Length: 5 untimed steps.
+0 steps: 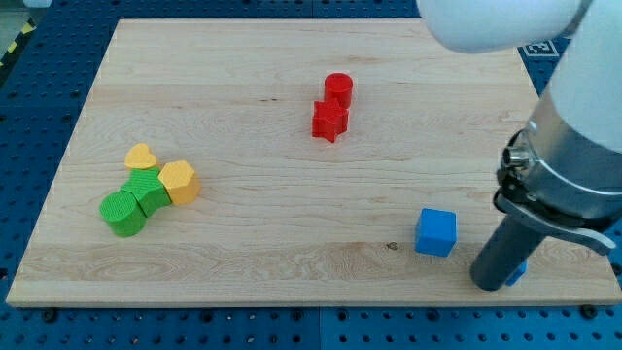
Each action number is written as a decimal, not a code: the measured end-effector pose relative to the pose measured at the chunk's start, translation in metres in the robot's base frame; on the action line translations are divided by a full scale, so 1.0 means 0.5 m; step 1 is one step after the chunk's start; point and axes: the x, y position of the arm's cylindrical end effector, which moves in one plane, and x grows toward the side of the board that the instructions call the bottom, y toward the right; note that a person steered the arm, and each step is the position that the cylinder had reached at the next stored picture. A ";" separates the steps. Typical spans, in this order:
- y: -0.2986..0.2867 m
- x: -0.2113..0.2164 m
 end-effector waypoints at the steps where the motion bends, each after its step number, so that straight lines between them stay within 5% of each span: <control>1: 0.031 -0.001; 3: 0.066 -0.024; 5: -0.021 0.021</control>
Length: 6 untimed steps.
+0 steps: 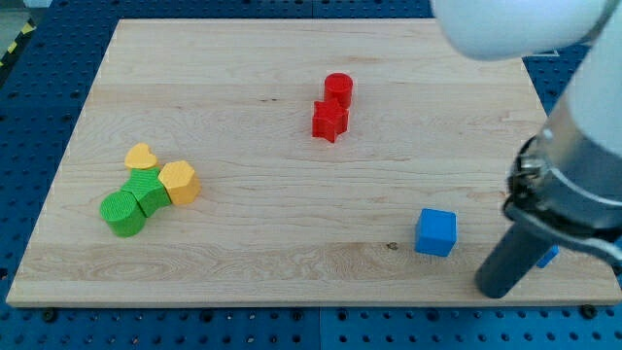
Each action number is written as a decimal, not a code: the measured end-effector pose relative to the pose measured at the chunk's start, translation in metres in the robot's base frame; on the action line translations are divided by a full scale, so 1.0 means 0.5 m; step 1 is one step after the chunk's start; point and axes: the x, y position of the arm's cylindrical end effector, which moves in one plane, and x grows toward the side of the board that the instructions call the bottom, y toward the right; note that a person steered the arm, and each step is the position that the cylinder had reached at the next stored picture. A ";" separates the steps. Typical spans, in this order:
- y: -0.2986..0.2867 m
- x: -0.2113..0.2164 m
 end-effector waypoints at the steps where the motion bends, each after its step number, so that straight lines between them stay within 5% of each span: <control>1: -0.064 -0.014; 6: -0.167 -0.101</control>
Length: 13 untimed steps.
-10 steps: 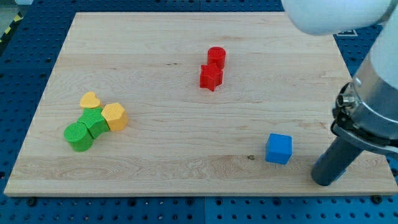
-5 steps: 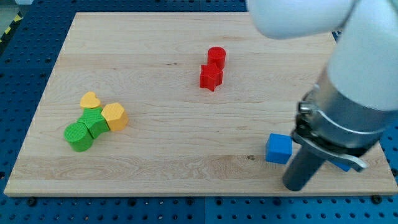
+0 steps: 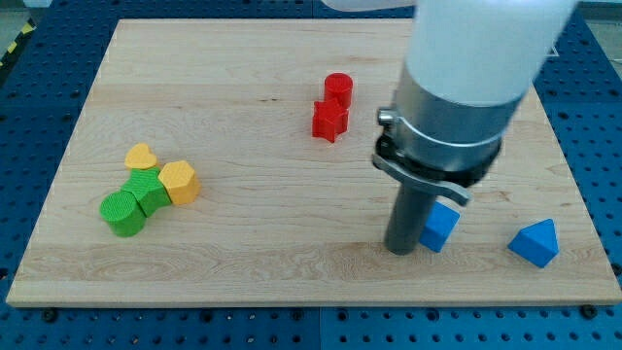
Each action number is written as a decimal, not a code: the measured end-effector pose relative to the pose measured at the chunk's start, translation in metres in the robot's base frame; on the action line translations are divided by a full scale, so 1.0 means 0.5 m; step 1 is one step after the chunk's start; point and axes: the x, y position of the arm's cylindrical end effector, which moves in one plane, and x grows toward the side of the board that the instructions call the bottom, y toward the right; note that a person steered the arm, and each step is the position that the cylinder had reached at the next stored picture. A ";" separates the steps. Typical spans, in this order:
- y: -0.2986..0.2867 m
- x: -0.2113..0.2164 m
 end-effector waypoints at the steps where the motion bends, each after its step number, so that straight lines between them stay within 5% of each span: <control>1: -0.066 -0.031; 7: 0.139 -0.008; 8: 0.040 0.003; 12: -0.694 0.026; 13: -0.695 0.011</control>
